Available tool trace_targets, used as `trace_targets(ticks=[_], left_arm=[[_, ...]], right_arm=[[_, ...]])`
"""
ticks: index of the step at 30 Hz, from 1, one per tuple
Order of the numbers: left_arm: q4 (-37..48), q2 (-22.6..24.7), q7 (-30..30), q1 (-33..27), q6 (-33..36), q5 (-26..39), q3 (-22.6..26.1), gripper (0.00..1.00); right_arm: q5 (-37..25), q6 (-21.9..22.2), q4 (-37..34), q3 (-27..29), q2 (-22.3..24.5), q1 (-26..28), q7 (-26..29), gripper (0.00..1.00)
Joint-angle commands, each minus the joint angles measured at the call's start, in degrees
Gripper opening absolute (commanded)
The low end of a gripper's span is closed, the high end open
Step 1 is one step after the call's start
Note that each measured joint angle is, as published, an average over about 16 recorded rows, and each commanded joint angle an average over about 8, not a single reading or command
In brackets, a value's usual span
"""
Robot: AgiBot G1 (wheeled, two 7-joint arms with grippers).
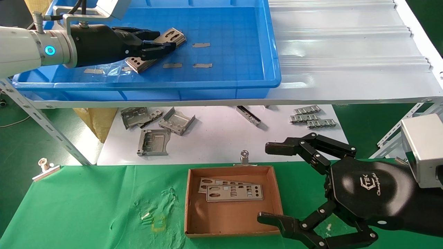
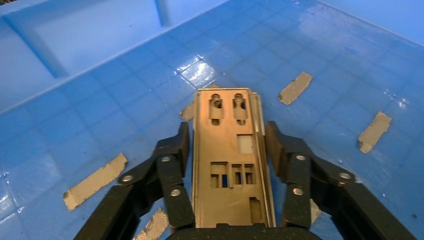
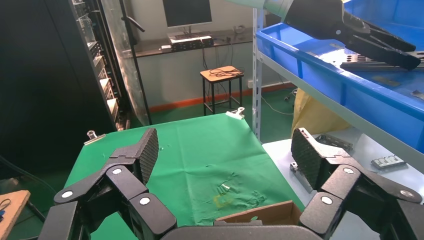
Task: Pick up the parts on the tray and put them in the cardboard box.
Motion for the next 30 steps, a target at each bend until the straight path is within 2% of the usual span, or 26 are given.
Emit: trace_targets(ticks=[1,17,19,22,26,28,30], left_arm=[[0.04,0.07,-0.06,0.03,-0.15,0.02,0.02,0.00],[-0.52,-0.07,0.94,-0.18,-2.21,-1.05,-0.74,0.00],[-0.61,-0.05,1.10,-0.21,-2.16,-1.23,-0.86,0.04],[-0.67,-0.03,1.34,-0.21,-1.99,-1.40,-0.98,0.21],[-0.58,0.07,1.50,-0.11,-1.81,-1.45,-1.02,0.68],[-0.48,0.14,1.56,0.00,-1.78,-1.40,-0.99,0.86],[-0.37,0.22,1.61,0.16,-1.80,-1.34,-0.95,0.98]], right_arm=[[0.00,0.00,0.00,0.00,0.00,0.00,0.00,1.00],[0.00,0.00,0.00,0.00,0.00,0.00,0.00,1.00],[0.00,0.00,0.00,0.00,0.00,0.00,0.00,1.00],[0.00,0.00,0.00,0.00,0.00,0.00,0.00,1.00],[0.00,0.00,0.00,0.00,0.00,0.00,0.00,1.00],[0.00,0.00,0.00,0.00,0.00,0.00,0.00,1.00],[0.00,0.00,0.00,0.00,0.00,0.00,0.00,1.00]])
